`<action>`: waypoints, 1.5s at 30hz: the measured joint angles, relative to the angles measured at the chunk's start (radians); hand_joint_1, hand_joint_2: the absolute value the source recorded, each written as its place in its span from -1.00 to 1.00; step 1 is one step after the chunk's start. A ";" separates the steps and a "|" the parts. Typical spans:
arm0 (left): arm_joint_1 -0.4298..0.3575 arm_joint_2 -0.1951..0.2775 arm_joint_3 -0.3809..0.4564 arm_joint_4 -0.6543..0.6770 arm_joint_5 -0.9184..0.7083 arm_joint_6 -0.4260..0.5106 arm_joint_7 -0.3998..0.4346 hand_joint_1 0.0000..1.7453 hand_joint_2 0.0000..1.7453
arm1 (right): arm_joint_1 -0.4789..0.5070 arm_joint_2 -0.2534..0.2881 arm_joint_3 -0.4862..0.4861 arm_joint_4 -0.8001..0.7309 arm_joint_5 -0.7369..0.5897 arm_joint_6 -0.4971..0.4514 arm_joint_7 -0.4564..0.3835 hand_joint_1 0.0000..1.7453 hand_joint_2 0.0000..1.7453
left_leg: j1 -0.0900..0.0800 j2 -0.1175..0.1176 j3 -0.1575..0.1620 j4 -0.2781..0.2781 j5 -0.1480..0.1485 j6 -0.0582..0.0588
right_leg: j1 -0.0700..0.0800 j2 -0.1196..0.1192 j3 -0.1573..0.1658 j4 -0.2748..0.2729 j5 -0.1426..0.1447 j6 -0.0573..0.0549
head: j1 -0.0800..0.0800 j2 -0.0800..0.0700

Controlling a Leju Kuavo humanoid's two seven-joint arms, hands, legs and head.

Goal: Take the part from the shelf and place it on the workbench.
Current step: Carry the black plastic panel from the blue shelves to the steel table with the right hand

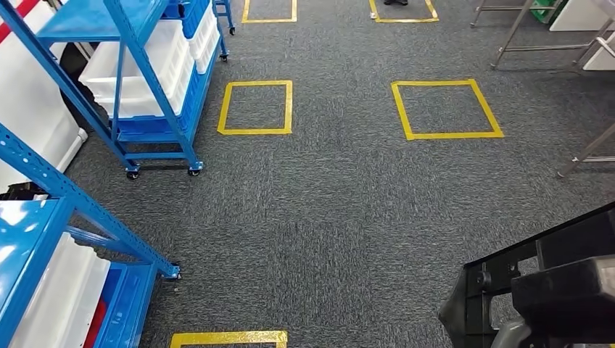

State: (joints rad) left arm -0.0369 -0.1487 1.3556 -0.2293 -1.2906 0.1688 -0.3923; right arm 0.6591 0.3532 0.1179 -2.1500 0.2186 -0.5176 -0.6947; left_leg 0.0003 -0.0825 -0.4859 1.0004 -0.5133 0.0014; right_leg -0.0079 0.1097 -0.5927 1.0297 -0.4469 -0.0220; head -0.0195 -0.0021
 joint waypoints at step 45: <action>-0.022 0.000 -0.004 0.000 0.013 0.012 -0.035 -1.00 -1.00 | -0.001 0.002 -0.003 0.060 0.039 -0.006 0.000 1.00 1.00 | 0.004 0.176 -0.019 -0.016 0.020 0.002 | -0.009 -0.166 0.028 0.028 -0.050 0.039 | 0.013 0.000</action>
State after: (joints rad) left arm -0.0590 -0.1489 1.3511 -0.2289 -1.2776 0.1810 -0.4271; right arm 0.6580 0.3552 0.1149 -2.0902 0.2577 -0.5235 -0.6946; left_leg 0.0038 0.0939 -0.5048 0.9839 -0.4932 0.0034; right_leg -0.0172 -0.0560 -0.5651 1.0574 -0.4966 0.0168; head -0.0065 -0.0020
